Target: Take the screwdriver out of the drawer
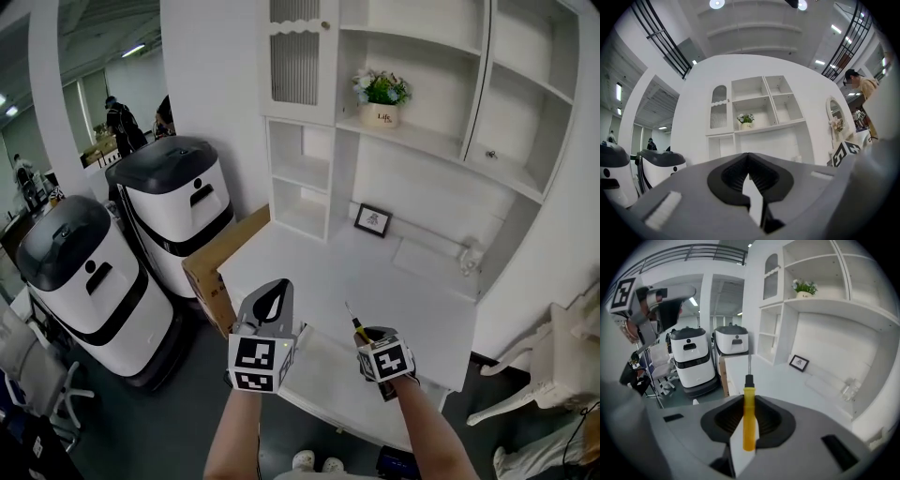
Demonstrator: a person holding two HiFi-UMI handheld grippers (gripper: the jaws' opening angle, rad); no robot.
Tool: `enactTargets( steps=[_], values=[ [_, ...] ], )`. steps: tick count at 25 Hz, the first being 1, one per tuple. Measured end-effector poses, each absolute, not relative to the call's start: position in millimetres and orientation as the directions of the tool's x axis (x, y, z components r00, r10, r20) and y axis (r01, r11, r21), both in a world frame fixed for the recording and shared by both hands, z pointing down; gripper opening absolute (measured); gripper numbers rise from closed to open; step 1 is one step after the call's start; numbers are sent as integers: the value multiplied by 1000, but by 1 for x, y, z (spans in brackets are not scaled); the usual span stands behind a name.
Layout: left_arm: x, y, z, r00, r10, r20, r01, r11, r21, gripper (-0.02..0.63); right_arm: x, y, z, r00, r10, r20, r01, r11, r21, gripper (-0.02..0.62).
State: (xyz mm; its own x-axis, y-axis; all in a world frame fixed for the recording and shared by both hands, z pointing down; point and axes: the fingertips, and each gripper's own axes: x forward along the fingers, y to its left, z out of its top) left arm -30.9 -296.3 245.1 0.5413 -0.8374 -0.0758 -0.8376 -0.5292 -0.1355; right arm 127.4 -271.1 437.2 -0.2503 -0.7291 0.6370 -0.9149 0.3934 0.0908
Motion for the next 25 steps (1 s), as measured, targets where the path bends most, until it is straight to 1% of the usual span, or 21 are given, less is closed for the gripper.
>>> enactTargets(
  steps=[4, 12, 16, 25],
  values=[
    [-31, -292, 218, 530, -840, -119, -846, -512, -150, 5, 129, -272, 391, -261, -794, 549, -920, 377, 107, 81],
    [-23, -279, 173, 527, -824, -208, -849, -497, -183, 5, 128, -260, 280, -293, -905, 307, -920, 354, 166, 81],
    [-18, -274, 157, 528, -815, -238, -848, -495, -188, 5, 131, -251, 232, -296, -936, 192, -923, 332, 196, 81],
    [-8, -268, 128, 518, -805, -290, -855, -474, -209, 5, 151, -232, 152, -264, -964, -23, -937, 251, 242, 81]
  ],
)
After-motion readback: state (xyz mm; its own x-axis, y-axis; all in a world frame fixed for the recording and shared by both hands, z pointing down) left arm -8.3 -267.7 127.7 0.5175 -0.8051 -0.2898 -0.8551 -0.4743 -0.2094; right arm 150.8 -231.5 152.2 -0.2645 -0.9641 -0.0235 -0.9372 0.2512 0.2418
